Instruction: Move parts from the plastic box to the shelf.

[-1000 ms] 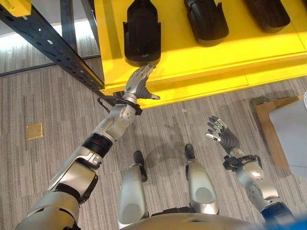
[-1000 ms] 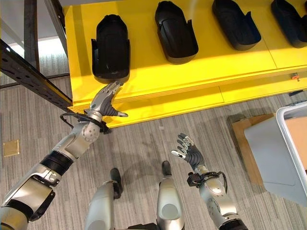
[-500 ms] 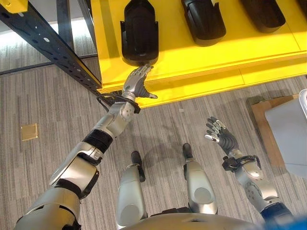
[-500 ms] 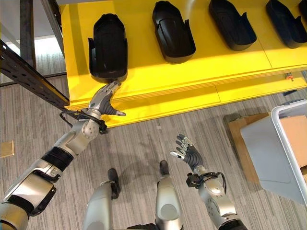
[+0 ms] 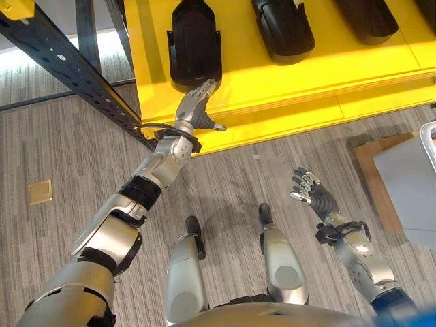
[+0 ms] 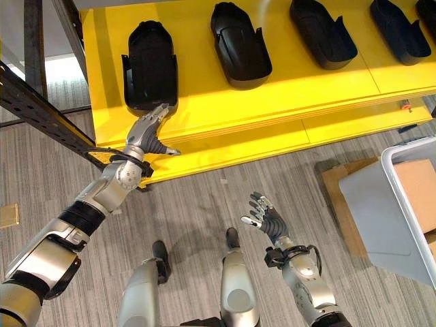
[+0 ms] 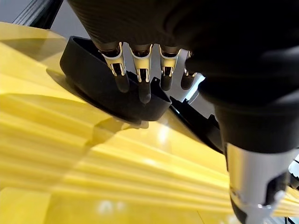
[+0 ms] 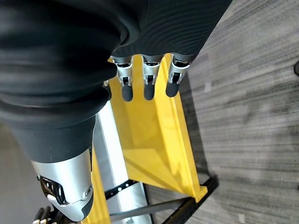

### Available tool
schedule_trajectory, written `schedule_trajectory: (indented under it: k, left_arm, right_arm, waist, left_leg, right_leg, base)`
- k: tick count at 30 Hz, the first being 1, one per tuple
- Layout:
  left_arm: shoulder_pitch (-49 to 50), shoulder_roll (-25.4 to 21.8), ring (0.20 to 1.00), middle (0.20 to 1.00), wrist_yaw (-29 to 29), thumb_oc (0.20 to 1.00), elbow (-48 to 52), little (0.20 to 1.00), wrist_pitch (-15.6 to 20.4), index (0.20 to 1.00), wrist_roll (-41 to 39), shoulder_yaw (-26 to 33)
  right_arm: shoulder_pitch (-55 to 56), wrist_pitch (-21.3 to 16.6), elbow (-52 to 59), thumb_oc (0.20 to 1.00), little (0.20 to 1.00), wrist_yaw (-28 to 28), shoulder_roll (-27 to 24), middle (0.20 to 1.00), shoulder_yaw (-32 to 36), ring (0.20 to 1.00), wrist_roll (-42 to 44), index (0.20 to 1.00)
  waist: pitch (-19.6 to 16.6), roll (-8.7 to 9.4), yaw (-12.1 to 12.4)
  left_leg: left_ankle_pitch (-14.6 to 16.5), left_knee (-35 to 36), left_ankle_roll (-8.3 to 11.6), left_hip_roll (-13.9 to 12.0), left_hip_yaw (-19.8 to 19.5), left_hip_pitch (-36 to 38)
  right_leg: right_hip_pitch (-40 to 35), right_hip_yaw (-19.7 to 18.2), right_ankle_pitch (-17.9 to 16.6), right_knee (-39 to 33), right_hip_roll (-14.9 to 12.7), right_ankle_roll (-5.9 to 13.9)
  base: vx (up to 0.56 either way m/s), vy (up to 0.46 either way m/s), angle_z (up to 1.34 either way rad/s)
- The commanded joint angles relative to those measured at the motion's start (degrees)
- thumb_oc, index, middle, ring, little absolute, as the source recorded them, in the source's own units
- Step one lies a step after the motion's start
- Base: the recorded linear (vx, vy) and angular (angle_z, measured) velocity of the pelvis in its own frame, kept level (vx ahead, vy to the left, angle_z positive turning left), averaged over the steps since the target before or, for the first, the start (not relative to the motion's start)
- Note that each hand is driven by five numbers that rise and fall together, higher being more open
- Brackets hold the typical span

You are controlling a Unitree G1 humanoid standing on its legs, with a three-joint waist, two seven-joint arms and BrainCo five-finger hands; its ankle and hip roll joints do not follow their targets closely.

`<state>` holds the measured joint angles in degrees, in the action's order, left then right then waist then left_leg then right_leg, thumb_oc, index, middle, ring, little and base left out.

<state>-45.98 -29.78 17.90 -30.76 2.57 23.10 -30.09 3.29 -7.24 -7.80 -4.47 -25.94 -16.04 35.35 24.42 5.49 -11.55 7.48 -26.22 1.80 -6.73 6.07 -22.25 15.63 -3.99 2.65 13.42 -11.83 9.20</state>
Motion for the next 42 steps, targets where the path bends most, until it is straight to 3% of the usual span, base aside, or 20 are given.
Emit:
schedule_trajectory:
  k: [1, 9, 26, 36, 42]
  left_arm:
    - [-2.9, -0.9, 1.0, 1.0, 2.5, 1.0, -1.9, 1.0, 0.7, 1.0, -1.2, 0.3]
    - [-5.8, -0.9, 1.0, 1.0, 3.2, 1.0, -4.5, 1.0, 0.6, 1.0, -2.2, -0.6]
    - [-1.6, -2.1, 1.0, 1.0, 3.3, 1.0, 4.0, 1.0, 2.4, 1.0, -2.2, 1.2]
    - [12.9, -4.6, 1.0, 1.0, 0.3, 1.0, 19.8, 1.0, 5.4, 1.0, -1.3, 7.4]
    - [17.5, -5.4, 1.0, 1.0, -1.6, 1.0, 23.5, 1.0, 6.1, 1.0, -1.9, 8.7]
  right_arm:
    - [2.5, -1.9, 2.7, 1.0, 1.0, -0.8, -3.3, 1.0, 1.2, 1.0, 2.0, 1.0]
    - [2.5, -2.0, 2.9, 1.0, 1.0, -0.9, -3.6, 1.0, 1.1, 1.0, 2.3, 1.0]
    - [2.1, -2.5, 2.8, 1.0, 1.0, -0.2, -3.1, 1.0, 1.5, 1.0, 2.1, 1.0]
    - [2.5, -3.2, 3.0, 1.0, 1.0, 0.6, -2.4, 1.0, 3.2, 1.0, 1.2, 1.0]
    - [2.5, -3.1, 3.3, 1.0, 1.0, 0.9, -2.3, 1.0, 3.4, 1.0, 1.0, 1.0]
  waist:
    - [-3.6, -0.21, 0.5]
    - [-3.8, -0.13, -0.1]
    - [-3.4, -0.17, 0.6]
    - [-2.6, -0.58, 2.2]
    - [-2.4, -0.55, 2.7]
  left_leg:
    - [-2.4, 0.0, 3.66, -3.8, -5.6, -2.9]
    - [-2.5, -0.1, 3.71, -3.9, -5.6, -3.2]
    - [-2.5, -0.3, 3.56, -3.9, -5.8, -3.9]
    - [-2.0, -0.4, 3.29, -3.6, -6.0, -4.0]
    - [-1.9, -0.5, 3.13, -3.5, -6.1, -4.0]
  right_leg:
    - [-3.0, 0.2, 8.6, 4.6, -1.9, -1.48]
    - [-2.5, 0.0, 8.7, 4.8, -1.7, -1.44]
    - [-2.1, 0.2, 8.9, 5.0, -1.5, -1.65]
    - [-2.6, 0.7, 9.3, 5.0, -1.7, -2.04]
    - [-2.7, 0.9, 9.4, 5.1, -1.7, -2.16]
  base:
    - [0.0, 0.0, 0.0]
    - [0.0, -0.001, -0.01]
    - [0.0, -0.001, 0.0]
    - [0.0, 0.0, 0.0]
    - [0.0, 0.0, 0.01]
